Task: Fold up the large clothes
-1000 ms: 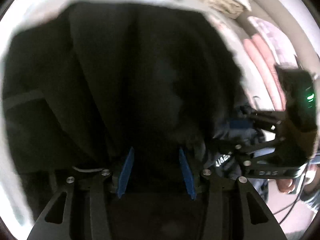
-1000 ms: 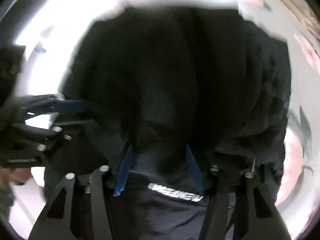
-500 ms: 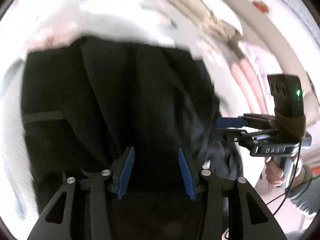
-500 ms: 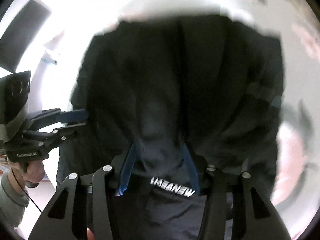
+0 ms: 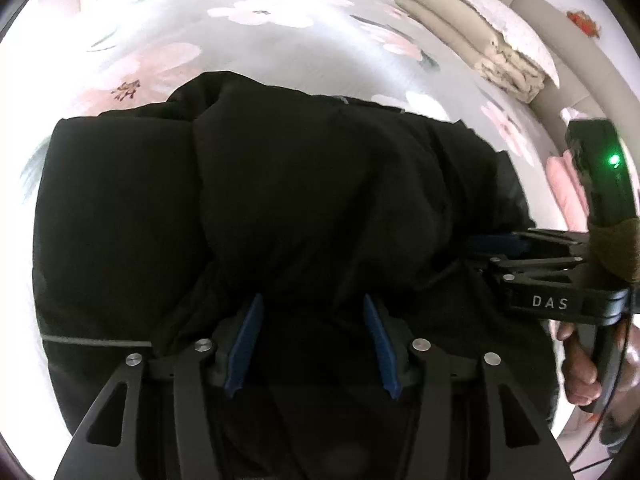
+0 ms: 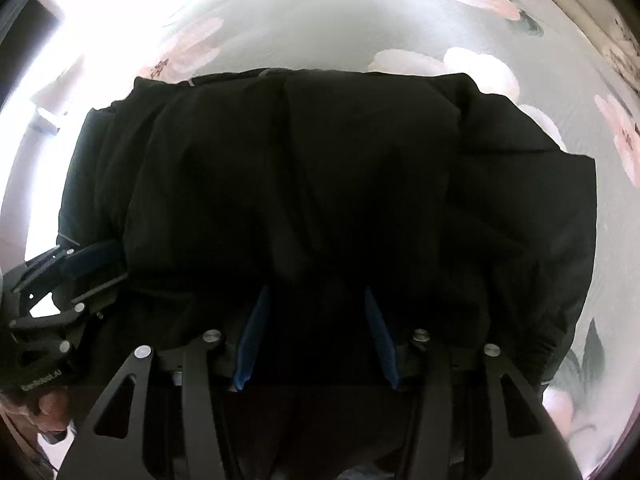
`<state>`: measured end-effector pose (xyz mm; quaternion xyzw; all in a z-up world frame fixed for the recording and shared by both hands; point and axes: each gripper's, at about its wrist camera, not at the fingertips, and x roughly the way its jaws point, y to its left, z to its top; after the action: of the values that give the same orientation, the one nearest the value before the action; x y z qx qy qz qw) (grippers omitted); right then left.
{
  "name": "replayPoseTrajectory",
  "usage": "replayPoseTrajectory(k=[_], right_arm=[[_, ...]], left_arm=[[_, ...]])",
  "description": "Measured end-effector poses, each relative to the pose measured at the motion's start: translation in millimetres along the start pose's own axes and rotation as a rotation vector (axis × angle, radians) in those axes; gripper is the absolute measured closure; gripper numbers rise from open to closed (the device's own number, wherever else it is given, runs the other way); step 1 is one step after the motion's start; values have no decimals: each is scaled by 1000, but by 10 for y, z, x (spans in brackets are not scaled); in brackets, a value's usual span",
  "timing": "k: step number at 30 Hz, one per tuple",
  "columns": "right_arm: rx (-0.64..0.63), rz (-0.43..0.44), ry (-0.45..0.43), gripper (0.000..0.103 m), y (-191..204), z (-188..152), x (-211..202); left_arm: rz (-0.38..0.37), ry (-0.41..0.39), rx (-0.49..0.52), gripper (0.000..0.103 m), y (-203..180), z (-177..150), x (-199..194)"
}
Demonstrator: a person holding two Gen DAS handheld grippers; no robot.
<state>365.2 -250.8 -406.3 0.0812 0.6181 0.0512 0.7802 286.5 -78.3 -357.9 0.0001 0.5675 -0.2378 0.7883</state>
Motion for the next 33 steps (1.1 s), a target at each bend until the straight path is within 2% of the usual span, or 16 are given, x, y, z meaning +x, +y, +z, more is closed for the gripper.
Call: replayPoseTrajectory(k=[4, 6, 9, 12, 17, 19, 22, 27, 29, 31, 33], right_arm=[[-27, 134, -72, 50, -227, -244, -182], [5, 196, -110, 49, -343, -388, -386], [64, 223, -152, 45, -514, -717, -723], [129, 243, -154, 44, -703, -1146, -907], [239, 164, -54, 44, -843, -2080, -896], [303, 163, -24, 44, -860, -2464, -922], [361, 140, -9, 44, -873, -2966, -975], [397, 48, 11, 44, -869, -3705, -1072], [415, 28, 12, 44, -893, -3952, -1079], [436, 4, 12, 44, -953, -4131, -1086], [465, -19, 2, 44, -1038, -4317, -1087]], left_arm=[[-16, -27, 0, 49, 60, -55, -324], [-12, -50, -2, 49, 126, -119, -536], [-36, -68, -50, 48, 316, -346, -869], [-28, -67, -113, 46, 497, -633, -1124], [2, -13, -179, 45, 833, -1338, -1373], [8, 21, -197, 45, 942, -1624, -1404], [9, 66, -225, 45, 1059, -2085, -1502], [25, 105, -252, 44, 1236, -2706, -1690], [38, 128, -287, 40, 1336, -2927, -1722], [15, 136, -343, 36, 1461, -3116, -1725], [-54, 158, -405, 33, 1585, -3318, -1664]])
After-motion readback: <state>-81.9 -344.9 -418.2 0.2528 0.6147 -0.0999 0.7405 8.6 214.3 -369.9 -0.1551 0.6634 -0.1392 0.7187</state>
